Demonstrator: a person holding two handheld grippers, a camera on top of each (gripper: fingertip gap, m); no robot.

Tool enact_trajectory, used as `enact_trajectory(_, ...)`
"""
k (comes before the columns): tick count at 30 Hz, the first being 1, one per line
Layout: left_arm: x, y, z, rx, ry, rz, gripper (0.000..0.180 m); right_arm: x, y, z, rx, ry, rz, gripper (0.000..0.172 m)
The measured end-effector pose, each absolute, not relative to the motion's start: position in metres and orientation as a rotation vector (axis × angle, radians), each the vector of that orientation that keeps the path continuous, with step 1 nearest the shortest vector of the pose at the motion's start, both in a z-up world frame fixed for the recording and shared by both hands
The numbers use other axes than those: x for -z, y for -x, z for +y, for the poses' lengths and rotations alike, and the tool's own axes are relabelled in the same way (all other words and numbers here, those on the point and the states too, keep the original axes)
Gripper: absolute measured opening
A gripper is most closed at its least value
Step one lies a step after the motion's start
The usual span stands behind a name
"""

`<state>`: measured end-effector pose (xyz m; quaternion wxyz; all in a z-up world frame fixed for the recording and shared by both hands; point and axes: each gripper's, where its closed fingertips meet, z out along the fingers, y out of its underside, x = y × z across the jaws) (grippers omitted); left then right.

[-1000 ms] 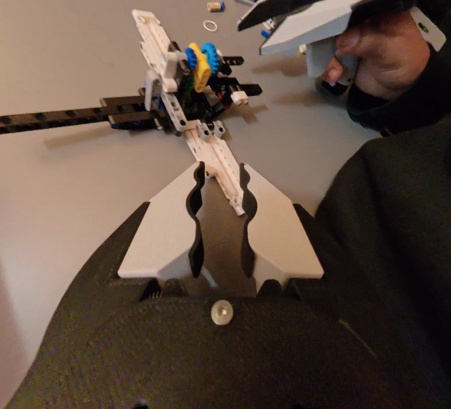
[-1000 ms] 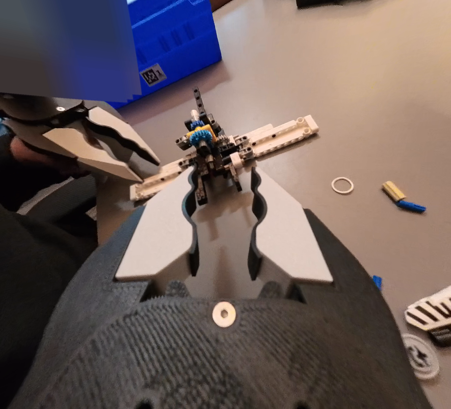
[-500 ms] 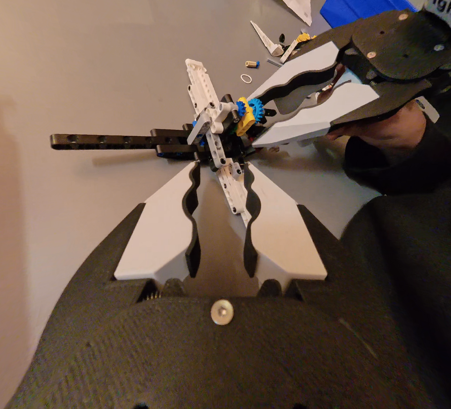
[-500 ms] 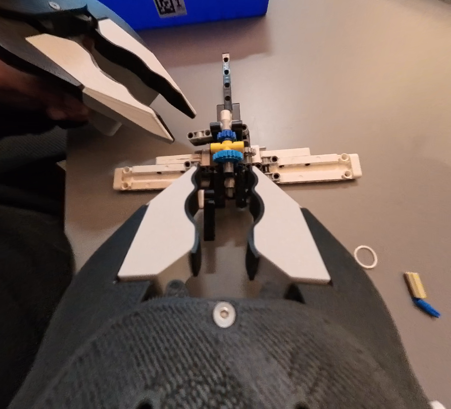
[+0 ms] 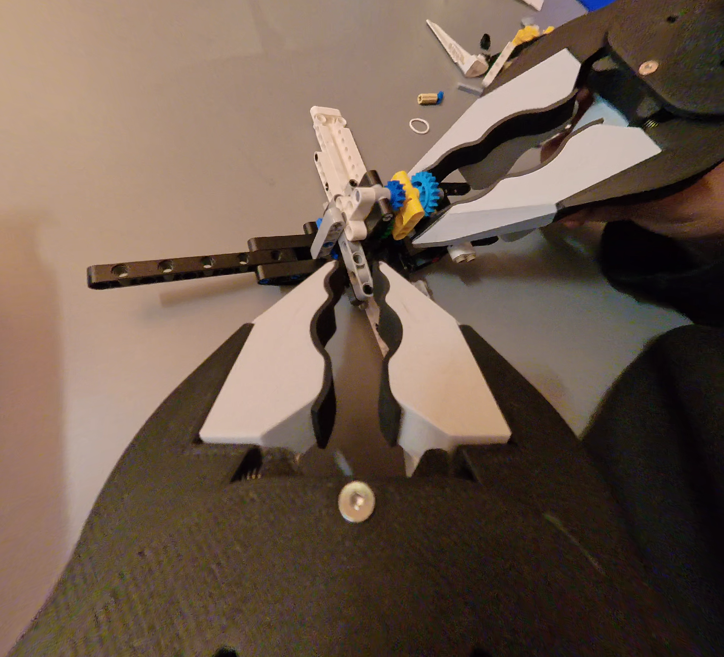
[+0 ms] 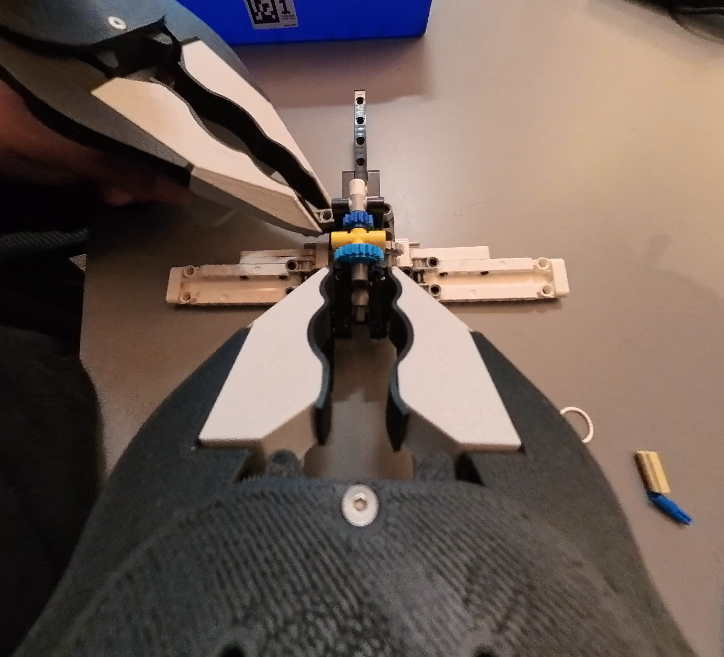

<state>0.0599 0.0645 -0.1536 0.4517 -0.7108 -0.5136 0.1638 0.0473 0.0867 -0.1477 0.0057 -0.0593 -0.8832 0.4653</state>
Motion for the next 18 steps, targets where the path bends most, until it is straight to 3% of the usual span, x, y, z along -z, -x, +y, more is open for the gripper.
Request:
enact_trajectory(3,0.161,-0.062,0.068,-0.427,1.833,-1.265,0.03,0.147,-0.047,0.086,-1.47,0.191,-2.761,0.023)
enact_trajectory(6,0.163,-0.059,0.063,-0.519,1.871,-1.281,0.012,0.147,-0.047,0.086,-1.476,0.195,-2.759,0.023)
enact_trajectory(18,0.16,-0.057,0.064,-0.769,1.97,-1.23,0.01,0.145,-0.03,0.091,-1.479,0.386,-2.66,0.024)
